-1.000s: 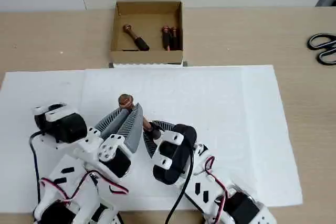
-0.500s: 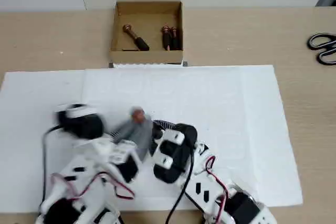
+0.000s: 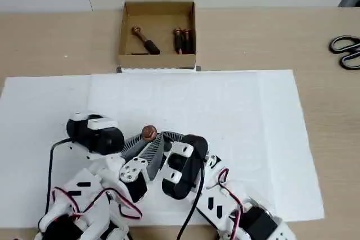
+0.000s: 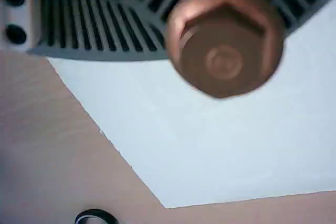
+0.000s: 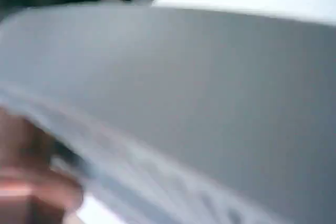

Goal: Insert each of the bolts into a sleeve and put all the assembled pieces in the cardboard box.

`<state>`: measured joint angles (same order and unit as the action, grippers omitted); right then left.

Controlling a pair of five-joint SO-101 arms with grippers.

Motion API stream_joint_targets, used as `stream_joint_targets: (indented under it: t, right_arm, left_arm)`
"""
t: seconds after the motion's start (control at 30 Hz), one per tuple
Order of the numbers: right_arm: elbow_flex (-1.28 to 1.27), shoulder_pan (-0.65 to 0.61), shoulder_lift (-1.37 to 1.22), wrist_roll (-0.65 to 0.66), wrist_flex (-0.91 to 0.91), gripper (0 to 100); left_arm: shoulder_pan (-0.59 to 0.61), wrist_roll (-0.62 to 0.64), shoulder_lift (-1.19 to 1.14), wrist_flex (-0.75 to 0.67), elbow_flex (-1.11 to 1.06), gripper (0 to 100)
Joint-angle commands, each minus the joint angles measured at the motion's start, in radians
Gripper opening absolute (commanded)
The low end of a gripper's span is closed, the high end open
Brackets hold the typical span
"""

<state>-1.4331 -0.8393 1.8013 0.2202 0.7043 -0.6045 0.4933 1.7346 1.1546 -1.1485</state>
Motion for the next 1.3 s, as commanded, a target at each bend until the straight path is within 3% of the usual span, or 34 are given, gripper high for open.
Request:
stream_joint_targets:
  t: [0.0, 0.1, 0.4, 0.53, 0.8, 1.07, 1.17, 1.27]
  right_arm:
    - [0.055, 0.001, 0.008, 0.008, -0.025, 0.2]
    - [0.055, 0.001, 0.007, 0.008, -0.025, 0.2]
    - [0.054, 0.001, 0.007, 0.008, -0.024, 0.2]
    - [0.054, 0.001, 0.007, 0.008, -0.024, 0.2]
    - [0.034, 0.002, 0.008, 0.008, -0.024, 0.2]
    - [0.032, 0.002, 0.005, 0.008, -0.024, 0.2]
    - [0.018, 0.027, 0.008, 0.008, -0.025, 0.2]
    - [0.014, 0.068, 0.01, 0.003, -0.025, 0.2]
  left_arm:
    - [-0.035, -0.003, -0.009, 0.025, 0.013, 11]
    - [-0.035, -0.003, -0.014, 0.041, 0.013, 19]
    - [-0.034, -0.008, -0.014, 0.086, 0.015, 20]
    - [-0.025, -0.081, -0.015, 0.11, 0.015, 20]
    - [0.161, -0.281, -0.015, 0.198, 0.114, 20]
    - [0.183, -0.301, -0.015, 0.244, 0.199, 20]
    - [0.183, -0.301, -0.015, 0.241, 0.211, 18]
    - [0.183, -0.302, -0.015, 0.21, 0.243, 9]
